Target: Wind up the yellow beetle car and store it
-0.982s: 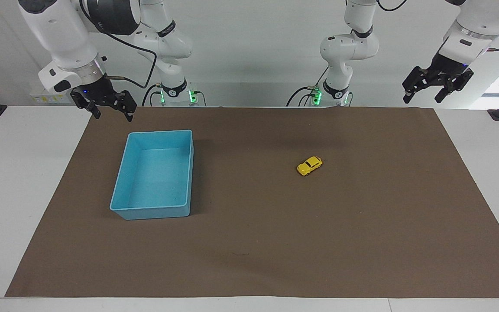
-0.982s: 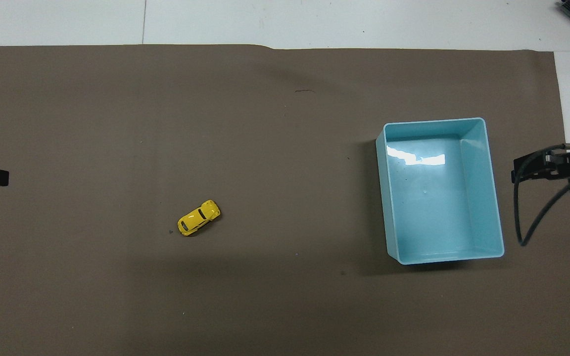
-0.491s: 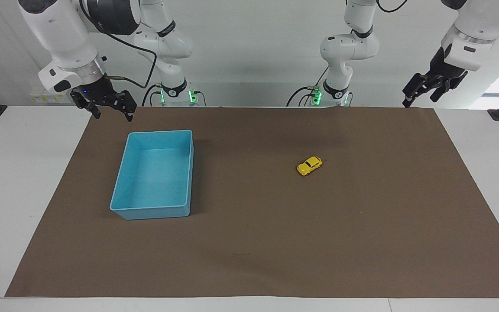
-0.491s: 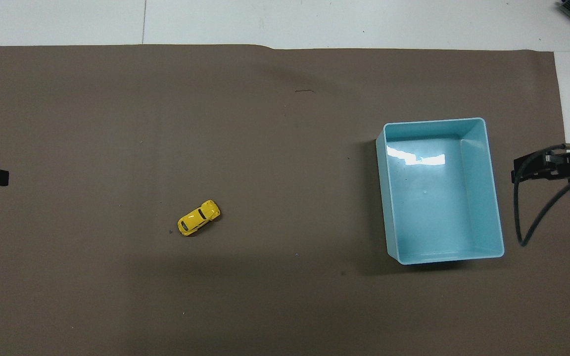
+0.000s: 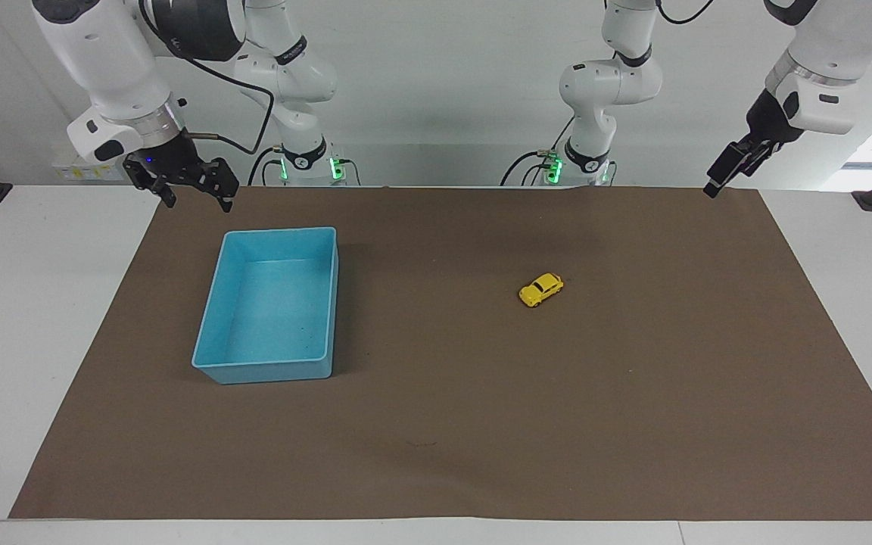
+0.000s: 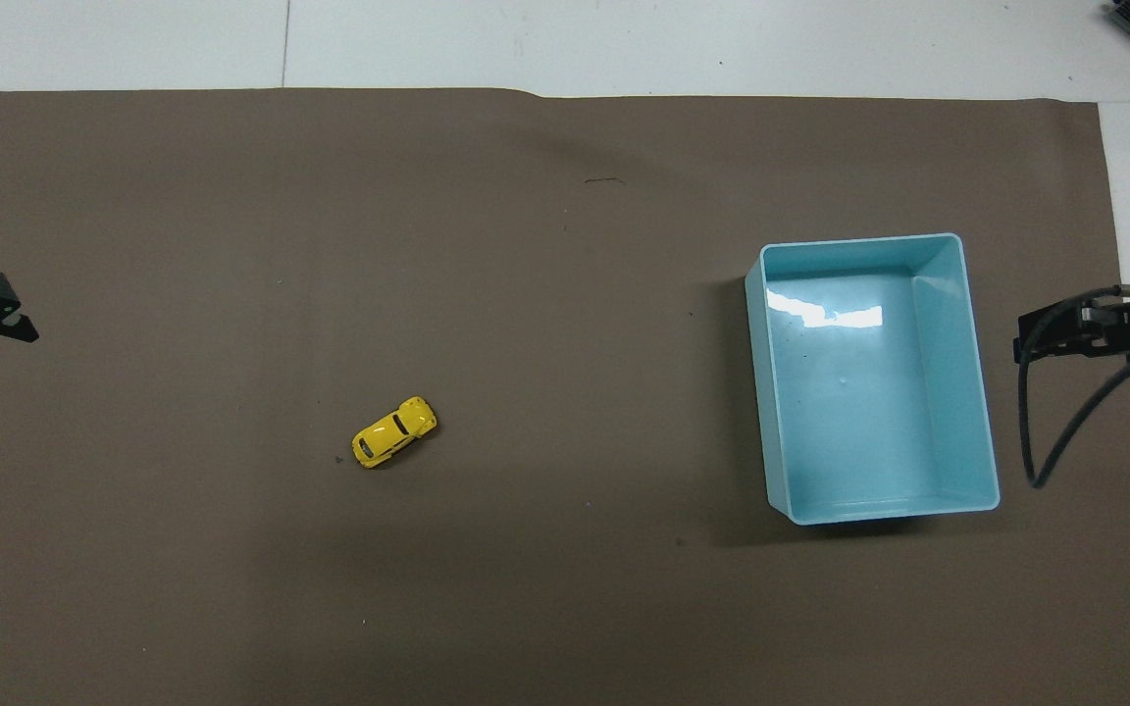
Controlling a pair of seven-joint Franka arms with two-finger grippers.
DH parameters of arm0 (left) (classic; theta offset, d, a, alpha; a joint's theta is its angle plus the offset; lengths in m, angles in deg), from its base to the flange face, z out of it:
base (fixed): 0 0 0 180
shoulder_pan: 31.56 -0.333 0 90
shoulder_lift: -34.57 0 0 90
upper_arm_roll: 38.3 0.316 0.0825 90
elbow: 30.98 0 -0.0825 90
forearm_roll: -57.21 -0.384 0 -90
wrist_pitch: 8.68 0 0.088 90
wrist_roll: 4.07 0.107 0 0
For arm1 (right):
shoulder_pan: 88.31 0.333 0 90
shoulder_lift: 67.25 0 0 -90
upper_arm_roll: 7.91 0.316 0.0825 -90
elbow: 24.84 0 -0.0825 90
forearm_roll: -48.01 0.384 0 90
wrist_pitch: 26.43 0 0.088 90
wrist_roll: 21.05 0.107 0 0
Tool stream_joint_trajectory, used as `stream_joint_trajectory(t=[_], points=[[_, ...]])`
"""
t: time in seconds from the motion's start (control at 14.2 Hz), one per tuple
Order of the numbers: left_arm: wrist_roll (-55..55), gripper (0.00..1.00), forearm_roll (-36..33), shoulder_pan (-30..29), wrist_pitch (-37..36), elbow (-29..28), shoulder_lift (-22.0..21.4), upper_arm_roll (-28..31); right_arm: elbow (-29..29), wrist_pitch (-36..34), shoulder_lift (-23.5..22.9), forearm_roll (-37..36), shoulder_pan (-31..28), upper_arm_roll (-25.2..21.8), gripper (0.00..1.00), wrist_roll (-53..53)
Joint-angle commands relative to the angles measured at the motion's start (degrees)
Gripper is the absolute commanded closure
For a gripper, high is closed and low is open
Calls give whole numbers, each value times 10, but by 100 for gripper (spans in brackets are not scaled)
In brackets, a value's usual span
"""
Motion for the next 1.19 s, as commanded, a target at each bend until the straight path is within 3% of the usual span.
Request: stream_joint_trajectory(t=[0.0,0.49,0.91,1.12], points=[[-36,0,8,3,8,-12,-8,3,11,-5,11,11,-10,5,0,-7],[-188,0,25,7,6,-32,-20,0,12,-5,11,11,-10,5,0,-8],[-456,0,28,8,36,-72,-19,0,13,-5,11,11,-10,5,0,-8],[-540,0,28,11,69,-103,-20,0,13,-5,12,11,-9,5,0,-8]])
